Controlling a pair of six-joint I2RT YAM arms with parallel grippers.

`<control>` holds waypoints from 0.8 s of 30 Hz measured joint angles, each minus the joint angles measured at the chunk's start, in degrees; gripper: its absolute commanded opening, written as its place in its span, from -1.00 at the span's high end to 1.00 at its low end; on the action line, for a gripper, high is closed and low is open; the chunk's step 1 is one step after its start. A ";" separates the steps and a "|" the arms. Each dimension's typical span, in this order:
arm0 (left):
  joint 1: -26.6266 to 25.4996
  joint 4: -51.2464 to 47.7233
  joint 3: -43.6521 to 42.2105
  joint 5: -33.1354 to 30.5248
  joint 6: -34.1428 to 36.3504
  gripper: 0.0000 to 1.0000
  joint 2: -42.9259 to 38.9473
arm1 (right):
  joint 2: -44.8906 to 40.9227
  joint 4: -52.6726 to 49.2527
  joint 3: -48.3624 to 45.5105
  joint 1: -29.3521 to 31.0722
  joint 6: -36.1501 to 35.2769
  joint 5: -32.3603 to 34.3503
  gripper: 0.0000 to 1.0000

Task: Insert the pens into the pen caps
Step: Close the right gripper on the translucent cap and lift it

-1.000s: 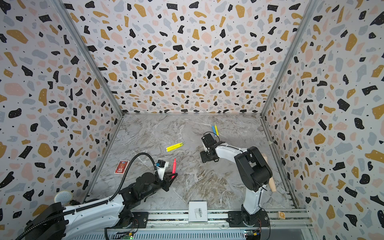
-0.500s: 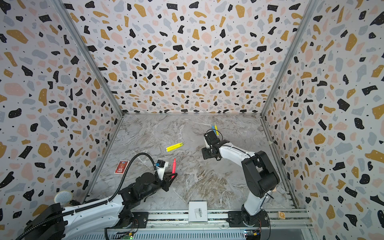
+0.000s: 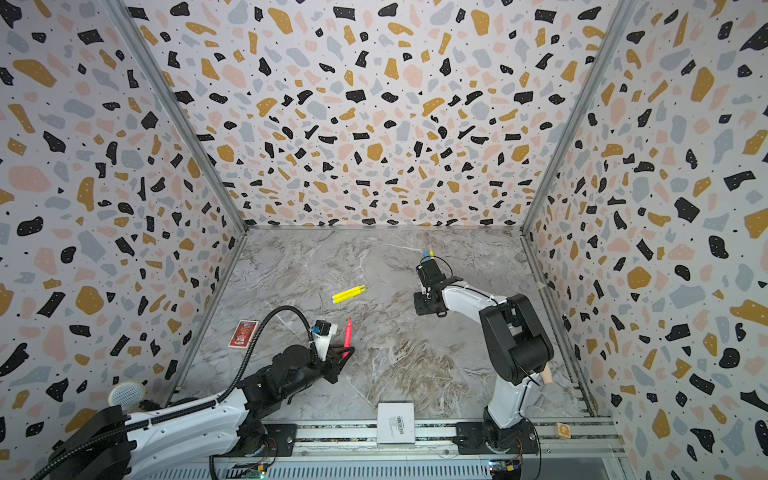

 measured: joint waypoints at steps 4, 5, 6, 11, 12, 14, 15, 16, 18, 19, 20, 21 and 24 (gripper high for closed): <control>0.00 0.00 -0.02 0.00 0.04 1.00 0.00 | 1.77 0.00 0.02 0.00 0.15 0.02 0.22; 0.00 0.00 0.00 0.00 0.04 1.00 0.00 | 1.86 0.07 0.02 0.00 0.15 0.13 0.25; 0.00 0.00 0.00 0.00 0.04 1.00 0.00 | 1.86 0.15 0.04 0.00 0.15 0.15 0.30; 0.00 0.00 0.00 0.00 0.04 1.00 0.00 | 2.08 0.72 0.04 0.07 0.15 0.26 0.57; 0.00 0.00 0.00 0.00 0.04 1.00 0.00 | 2.08 0.83 0.04 0.11 0.15 0.26 0.64; 0.00 0.00 0.00 0.00 0.04 1.00 0.00 | 2.10 1.01 -0.02 0.15 0.17 0.22 0.75; 0.00 0.00 0.00 0.00 0.04 1.00 0.00 | 2.08 1.22 -0.11 0.17 0.20 0.24 0.80; 0.00 0.00 0.00 0.00 0.04 1.00 0.00 | 2.05 1.57 -0.17 0.24 0.39 0.22 0.84; 0.00 -0.02 0.00 0.00 0.07 1.00 0.00 | 1.90 2.27 -0.55 0.50 0.28 0.15 0.89; 0.00 -0.02 0.00 0.02 0.07 1.00 0.00 | 1.62 2.69 -1.01 0.63 0.28 -0.07 0.90; 0.00 -0.02 0.02 0.02 0.07 1.00 0.00 | 1.22 3.02 -1.51 0.72 0.22 -0.50 0.90; 0.00 -0.09 0.11 0.02 0.07 1.00 0.00 | 0.52 3.43 -2.34 0.76 0.09 -1.42 0.90; 0.00 -0.15 0.39 0.04 0.11 1.00 -0.02 | -3.19 4.83 -5.73 0.83 -0.35 -5.64 0.90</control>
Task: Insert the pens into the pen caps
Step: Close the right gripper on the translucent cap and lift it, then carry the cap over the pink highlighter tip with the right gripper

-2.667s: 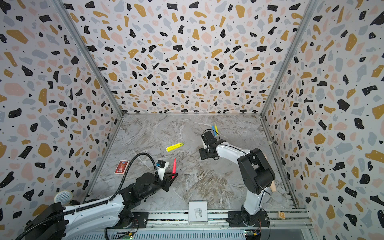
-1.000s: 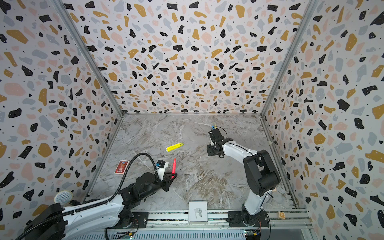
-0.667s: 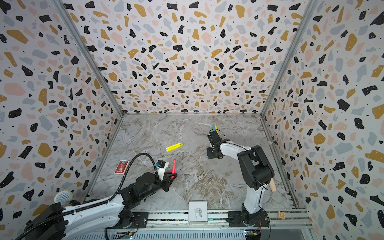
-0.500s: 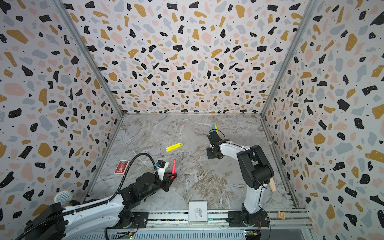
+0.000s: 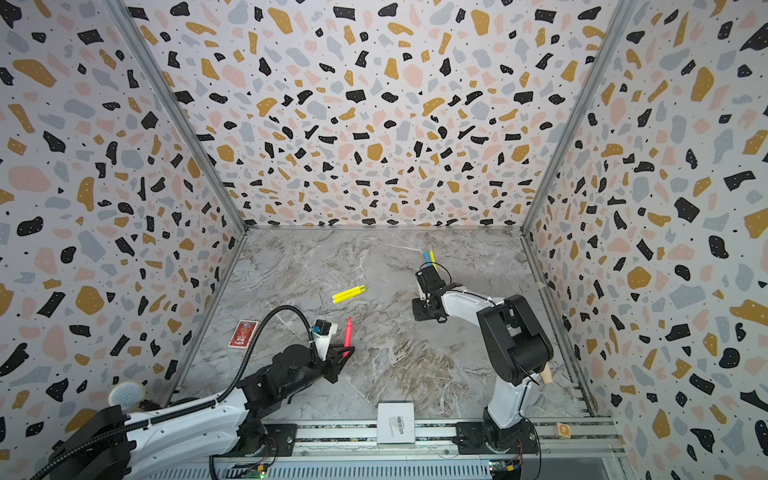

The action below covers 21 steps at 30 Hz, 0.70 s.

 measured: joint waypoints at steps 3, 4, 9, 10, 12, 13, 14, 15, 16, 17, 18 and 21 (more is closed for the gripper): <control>0.00 -0.02 0.13 0.24 0.00 1.00 -0.04 | -6.05 2.97 -3.39 -0.02 0.07 -5.84 0.90; 0.00 0.02 0.17 0.42 0.00 1.00 -0.04 | -8.63 4.63 -4.46 -0.04 0.44 -8.11 0.90; -0.04 3.04 0.17 1.62 -1.29 1.00 0.44 | -19.12 16.06 -8.63 -0.57 4.81 -19.56 0.90; -0.20 4.15 0.17 1.79 -1.73 1.00 0.79 | -20.48 19.15 -9.77 -0.63 6.27 -21.64 0.90; -0.90 6.91 0.15 1.90 -2.86 1.00 1.81 | -23.04 26.38 -13.09 -0.76 9.99 -25.99 0.90; -1.36 7.96 0.15 1.86 -3.21 1.00 2.29 | -23.85 29.88 -14.78 -0.81 12.00 -27.82 0.90; -2.01 9.22 0.15 1.79 -3.65 1.00 2.89 | -24.50 33.81 -16.68 -0.79 14.10 -29.90 0.90; -2.67 10.38 0.15 1.73 -4.07 1.00 3.52 | -24.81 37.94 -18.47 -0.79 16.46 -31.89 0.90; -3.21 11.39 0.15 1.68 -4.46 1.00 4.22 | -24.85 41.40 -19.87 -0.74 18.49 -33.48 0.90; -3.78 12.44 0.17 1.70 -4.70 1.00 5.09 | -24.79 44.87 -21.20 -0.66 20.46 -34.97 0.90; -4.39 13.40 0.17 1.70 -4.92 1.00 6.16 | -24.74 47.87 -22.27 -0.48 22.32 -36.15 0.90; -5.81 15.52 0.26 1.70 -5.46 1.00 9.31 | -24.68 55.28 -23.93 0.39 26.58 -38.21 0.90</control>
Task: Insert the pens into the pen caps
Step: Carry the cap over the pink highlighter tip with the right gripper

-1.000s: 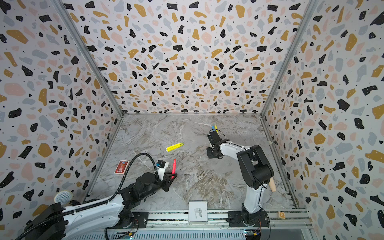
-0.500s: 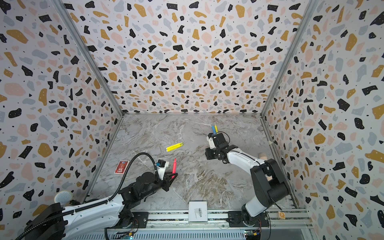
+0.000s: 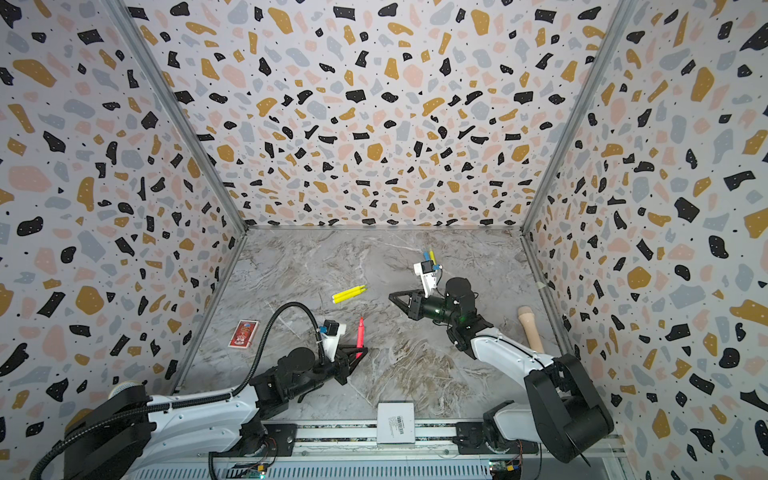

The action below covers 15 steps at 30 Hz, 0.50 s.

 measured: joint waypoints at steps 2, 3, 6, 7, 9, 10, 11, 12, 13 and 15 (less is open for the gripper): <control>-0.76 1.25 0.31 -0.02 -0.48 1.00 2.08 | 0.09 3.43 -0.07 0.96 1.70 -0.52 0.90; -1.25 1.95 0.61 -0.04 -0.70 1.00 3.21 | 0.09 5.03 -0.07 1.57 2.34 -0.63 0.90; -2.54 3.82 1.75 -0.04 -1.11 1.00 5.73 | 0.48 9.01 -0.07 3.10 3.96 -0.59 0.89; -2.86 4.37 2.14 -0.02 -1.22 1.00 6.32 | 0.74 10.01 -0.07 3.52 4.39 -0.57 0.89; -3.54 5.42 3.10 -0.04 -1.51 1.00 7.45 | 1.51 11.96 -0.07 4.31 5.20 -0.55 0.89; -3.76 5.86 3.52 -0.04 -1.57 1.00 7.80 | 1.88 12.63 -0.09 4.57 5.44 -0.52 0.89; -4.02 6.27 3.91 -0.04 -1.70 1.00 8.09 | 2.29 13.42 -0.13 4.85 5.70 -0.50 0.89; -4.11 6.56 4.26 -0.04 -1.77 1.00 8.24 | 2.69 14.14 -0.26 5.09 5.95 -0.42 0.89; -4.26 6.84 4.50 -0.04 -1.92 1.00 8.35 | 2.97 14.67 -0.44 5.31 6.14 -0.33 0.89; -4.39 7.30 4.74 -0.04 -1.95 1.00 8.41 | 3.32 15.56 -0.98 5.73 6.56 -0.11 0.89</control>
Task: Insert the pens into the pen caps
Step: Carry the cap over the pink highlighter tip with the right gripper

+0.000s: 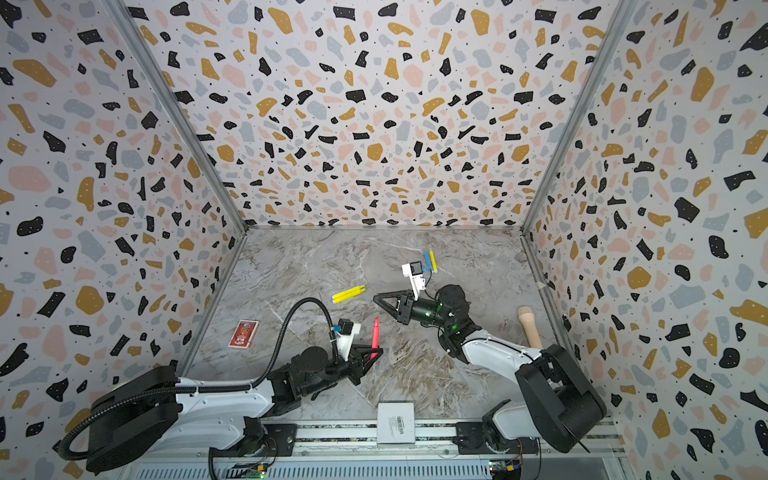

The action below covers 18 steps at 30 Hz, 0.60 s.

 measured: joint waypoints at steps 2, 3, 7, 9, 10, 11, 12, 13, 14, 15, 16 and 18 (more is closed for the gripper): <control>-0.02 0.07 0.09 -0.02 -0.02 1.00 0.09 | 0.20 0.70 -0.52 0.35 0.33 0.20 0.89; -0.02 0.04 0.09 -0.02 -0.02 1.00 0.09 | 0.26 1.11 -0.76 0.57 0.39 0.24 0.89; -0.04 0.04 0.09 -0.02 -0.04 1.00 0.09 | 0.37 2.23 -1.36 0.96 0.66 0.42 0.89; -0.04 0.07 0.09 -0.02 -0.07 1.00 0.09 | 0.37 2.47 -1.57 1.09 0.79 0.48 0.89; -0.04 0.04 0.09 -0.04 -0.07 1.00 0.09 | 0.37 2.47 -1.68 1.20 0.83 0.55 0.89; -0.04 0.07 0.09 -0.07 -0.07 1.00 0.09 | 0.37 2.49 -1.77 1.27 0.83 0.61 0.89; -0.04 0.04 0.09 -0.07 -0.07 1.00 0.09 | 0.37 2.51 -1.81 1.36 0.83 0.63 0.89; -0.04 0.04 0.09 -0.13 -0.07 1.00 0.07 | 0.37 2.67 -1.90 1.44 0.83 0.66 0.89; -0.04 0.04 0.09 -0.20 -0.07 1.00 0.04 | 0.37 2.84 -2.05 1.57 0.83 0.68 0.89; -0.04 0.02 0.09 -0.22 -0.07 1.00 -0.04 | 0.37 2.89 -2.14 1.68 0.83 0.70 0.89; -0.04 0.02 0.09 -0.22 -0.07 1.00 -0.11 | 0.37 2.95 -2.25 1.77 0.83 0.72 0.89; -0.04 -0.07 0.09 -0.28 -0.07 1.00 -0.39 | 0.37 3.39 -2.60 1.97 0.87 0.83 0.89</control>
